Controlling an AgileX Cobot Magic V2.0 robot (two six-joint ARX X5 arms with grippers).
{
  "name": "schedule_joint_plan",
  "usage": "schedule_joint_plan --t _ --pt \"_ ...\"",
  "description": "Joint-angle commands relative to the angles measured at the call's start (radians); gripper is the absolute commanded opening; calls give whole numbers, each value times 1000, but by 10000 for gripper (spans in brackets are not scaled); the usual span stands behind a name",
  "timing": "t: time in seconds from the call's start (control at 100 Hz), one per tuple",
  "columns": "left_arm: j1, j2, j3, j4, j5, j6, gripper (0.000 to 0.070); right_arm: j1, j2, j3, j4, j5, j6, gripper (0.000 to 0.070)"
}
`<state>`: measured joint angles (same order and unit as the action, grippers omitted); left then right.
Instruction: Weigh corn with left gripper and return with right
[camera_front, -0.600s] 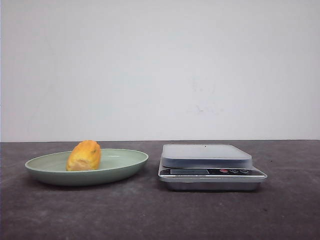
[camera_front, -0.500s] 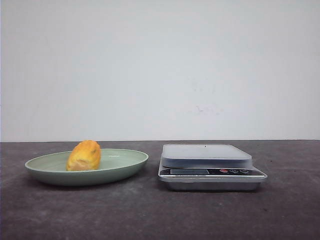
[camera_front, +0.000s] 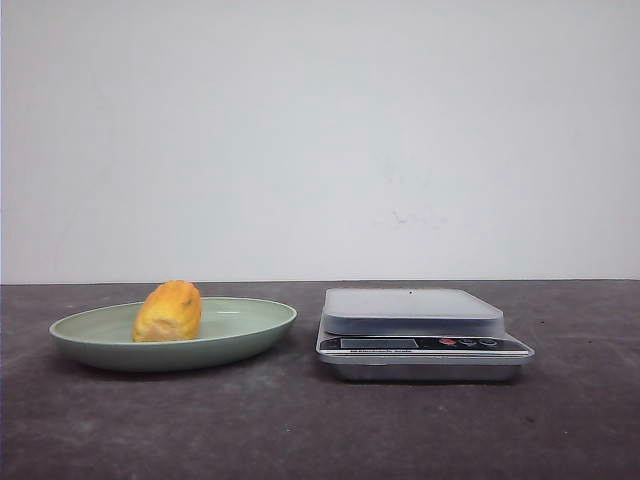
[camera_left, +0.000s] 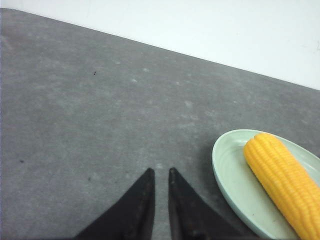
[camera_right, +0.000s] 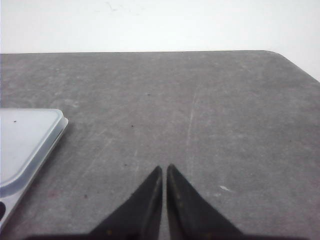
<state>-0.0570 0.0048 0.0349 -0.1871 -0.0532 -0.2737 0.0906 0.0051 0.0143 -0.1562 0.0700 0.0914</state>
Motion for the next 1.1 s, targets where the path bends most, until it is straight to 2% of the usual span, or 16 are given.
schedule_joint_plan --t 0.0,0.16,0.24,0.3,0.42,0.51,0.55,0.59,0.63,0.68,0.73,0.81,0.88,0.92,1.01,1.09 --pt "0 -2 -10 23 8 -69 0 1 -1 -4 32 -4 86 7" --pt "-1 8 96 21 85 -230 10 1 0 55 81 -81 282 4" --pt "-1 37 202 -12 92 -232 10 8 19 128 80 -100 393 3" --pt "0 82 298 -23 88 -221 10 14 50 196 65 -101 420 3" --pt "0 230 505 -35 90 -164 10 18 151 364 8 -109 406 3" --pt "0 340 645 -69 92 -120 11 18 236 490 -42 -152 358 4" --pt "0 381 697 -90 94 -120 41 18 267 545 -77 -169 336 19" --pt "0 417 741 -114 104 -119 126 18 299 596 -115 -181 309 93" --pt "0 452 780 -137 118 -120 285 18 331 646 -157 -183 281 241" --pt "0 484 806 -150 144 -120 434 18 366 702 -206 -183 251 427" --pt "0 510 826 -164 178 -133 524 18 394 750 -249 -187 224 488" --pt "-1 538 838 -165 248 -139 500 18 423 811 -304 -206 186 487" --pt "-6 563 843 -166 283 -142 420 18 439 855 -349 -221 170 487" --pt "-14 584 846 -169 292 -156 405 18 447 878 -372 -227 158 487" --pt "-48 649 853 -171 305 -161 408 18 472 921 -415 -231 151 487" --pt "-88 723 855 -164 304 -160 445 18 496 952 -447 -249 142 488"
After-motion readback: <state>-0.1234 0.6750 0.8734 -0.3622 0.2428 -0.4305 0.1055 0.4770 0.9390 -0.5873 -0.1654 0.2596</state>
